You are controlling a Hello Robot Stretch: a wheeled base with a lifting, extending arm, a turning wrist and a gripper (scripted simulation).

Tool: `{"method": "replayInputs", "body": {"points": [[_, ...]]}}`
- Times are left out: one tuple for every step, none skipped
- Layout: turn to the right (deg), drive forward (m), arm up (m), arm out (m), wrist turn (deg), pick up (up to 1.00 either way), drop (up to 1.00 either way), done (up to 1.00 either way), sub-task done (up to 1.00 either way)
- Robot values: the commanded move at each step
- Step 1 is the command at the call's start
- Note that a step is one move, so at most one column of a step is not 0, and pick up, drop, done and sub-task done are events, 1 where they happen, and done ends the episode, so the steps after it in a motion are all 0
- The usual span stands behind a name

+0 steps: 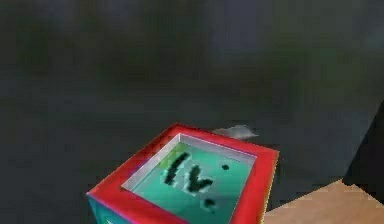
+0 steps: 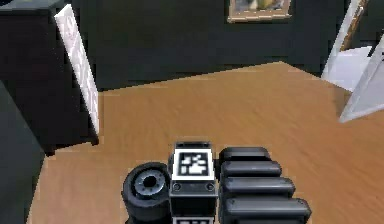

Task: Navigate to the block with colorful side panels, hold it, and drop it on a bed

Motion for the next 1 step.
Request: {"method": "replayInputs", "body": {"points": [[36.0, 0.00, 0.00, 0.00, 0.0, 0.00, 0.00, 0.00, 0.00]]}}
